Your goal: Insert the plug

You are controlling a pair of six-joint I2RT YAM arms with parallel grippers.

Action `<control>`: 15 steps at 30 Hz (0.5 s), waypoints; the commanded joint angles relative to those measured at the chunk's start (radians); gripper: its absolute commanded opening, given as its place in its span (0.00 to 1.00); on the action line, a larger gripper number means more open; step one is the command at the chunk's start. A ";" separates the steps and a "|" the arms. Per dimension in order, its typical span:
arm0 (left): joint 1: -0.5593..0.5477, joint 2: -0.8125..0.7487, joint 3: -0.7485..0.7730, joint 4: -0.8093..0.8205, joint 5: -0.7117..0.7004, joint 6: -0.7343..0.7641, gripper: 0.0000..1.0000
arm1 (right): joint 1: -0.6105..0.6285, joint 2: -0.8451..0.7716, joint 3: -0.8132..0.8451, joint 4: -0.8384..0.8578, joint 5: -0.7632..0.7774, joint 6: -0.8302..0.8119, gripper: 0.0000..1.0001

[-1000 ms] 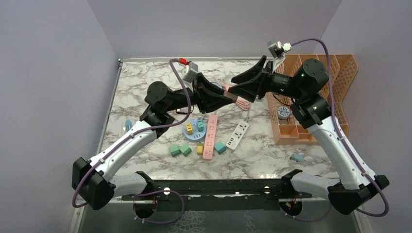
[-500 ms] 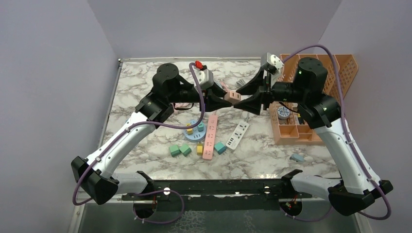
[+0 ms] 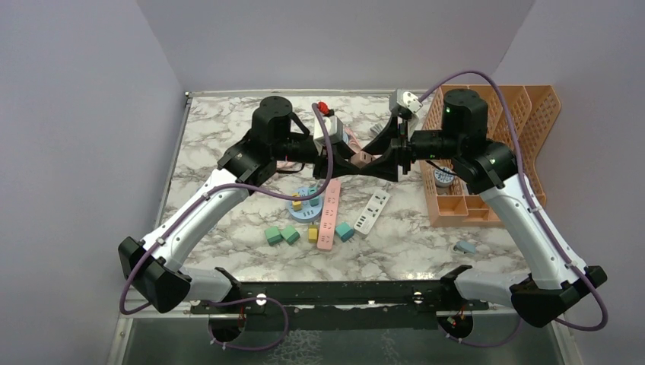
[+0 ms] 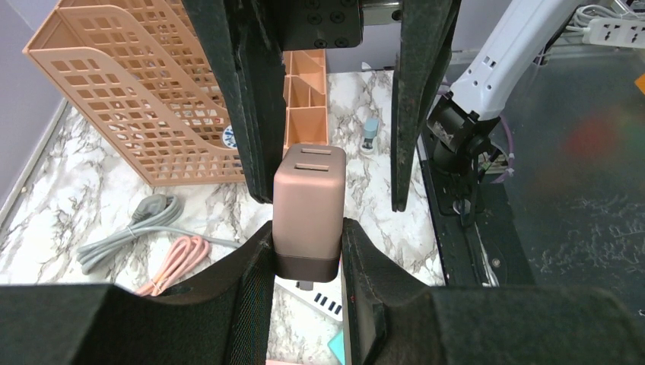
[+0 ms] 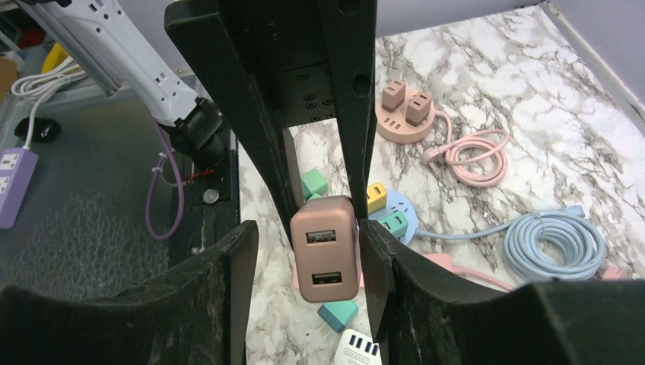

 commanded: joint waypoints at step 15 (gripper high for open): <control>0.005 0.003 0.055 -0.141 0.073 0.105 0.00 | 0.096 0.022 0.009 -0.131 0.093 -0.125 0.35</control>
